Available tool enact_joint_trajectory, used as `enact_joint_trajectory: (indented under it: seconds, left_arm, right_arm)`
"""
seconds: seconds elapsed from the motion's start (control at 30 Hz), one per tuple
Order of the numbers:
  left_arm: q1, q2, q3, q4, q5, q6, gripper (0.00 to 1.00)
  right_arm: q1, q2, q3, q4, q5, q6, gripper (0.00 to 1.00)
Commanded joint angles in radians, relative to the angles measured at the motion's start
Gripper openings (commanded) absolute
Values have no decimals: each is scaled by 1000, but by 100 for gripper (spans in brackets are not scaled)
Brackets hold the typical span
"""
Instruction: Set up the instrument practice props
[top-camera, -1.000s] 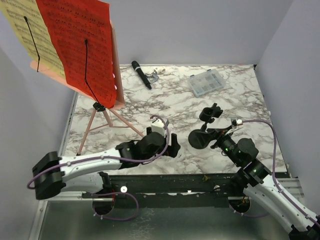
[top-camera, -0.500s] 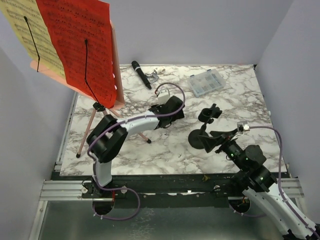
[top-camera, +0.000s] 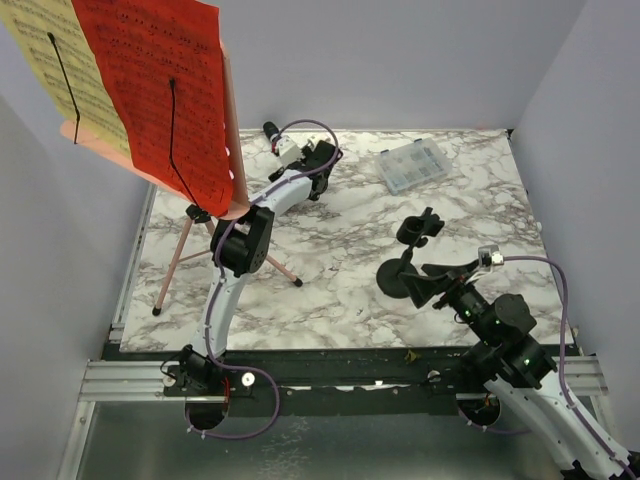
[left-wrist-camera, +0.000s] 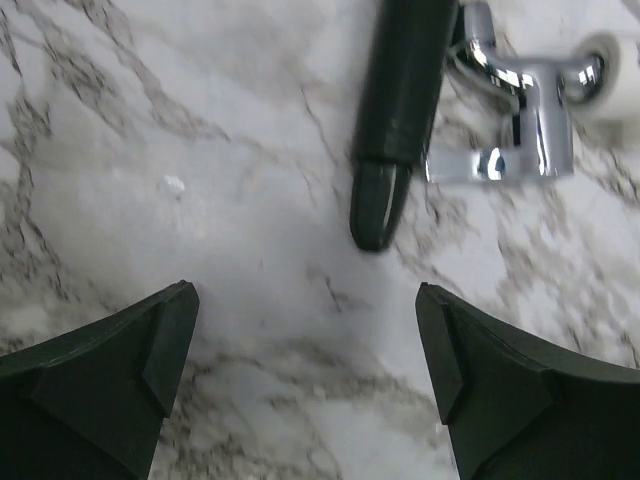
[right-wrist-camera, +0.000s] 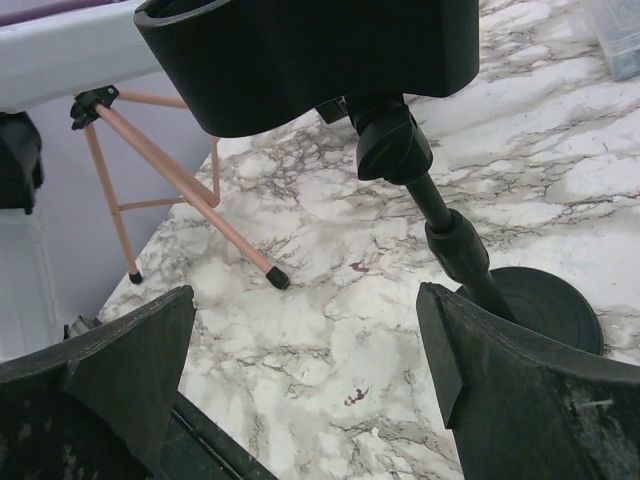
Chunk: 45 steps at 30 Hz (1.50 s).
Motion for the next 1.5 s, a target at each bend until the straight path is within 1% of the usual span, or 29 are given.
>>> enact_joint_trajectory:
  seconds: [0.0, 0.13, 0.23, 0.3, 0.4, 0.43, 0.5, 0.6, 0.7, 0.73, 0.8, 0.9, 1.07, 1.2, 1.3, 1.47]
  left_arm:
    - [46, 117, 179, -77, -163, 27, 99]
    - [66, 240, 346, -48, -190, 118, 99]
    - [71, 306, 432, -4, -189, 185, 95]
    - [72, 327, 437, 32, -200, 195, 94]
    - [82, 335, 396, 97, -162, 185, 88]
    - [85, 334, 382, 121, -145, 188, 84]
    - [86, 322, 352, 158, -119, 199, 72]
    - [79, 291, 302, 205, -76, 228, 50]
    - [46, 254, 271, 220, -56, 263, 37]
    - [34, 240, 257, 222, -56, 273, 30]
    - [3, 210, 226, 227, -58, 302, 20]
    - [-41, 158, 161, 228, -80, 326, 9]
    - [-112, 32, -10, 228, -92, 331, 0]
    - [-159, -108, -174, 228, -51, 289, 0]
    - [-193, -185, -276, 228, -14, 268, 0]
    - [-250, -318, -458, 223, 95, 206, 0]
  right_arm:
    - [3, -22, -10, -36, 10, 16, 100]
    - [3, -23, -3, -52, 8, 32, 100]
    - [3, -23, 12, -72, -4, 55, 100]
    - [2, -26, 16, -80, -5, 65, 100]
    - [2, -20, 28, -115, 24, 113, 100]
    - [2, -19, 38, -127, 32, 133, 100]
    - [3, -19, 54, -142, 25, 156, 100]
    - [3, -27, 78, -167, 23, 177, 100]
    - [2, -43, 107, -218, 34, 203, 100]
    - [3, -51, 112, -231, 35, 211, 100]
    - [3, -69, 117, -244, 33, 231, 100]
    - [3, -68, 133, -263, 26, 242, 100]
    - [2, -70, 142, -272, 23, 251, 100]
    - [2, -69, 137, -273, 39, 252, 100]
    - [3, -69, 137, -277, 40, 257, 100]
    - [3, -63, 137, -282, 51, 266, 100]
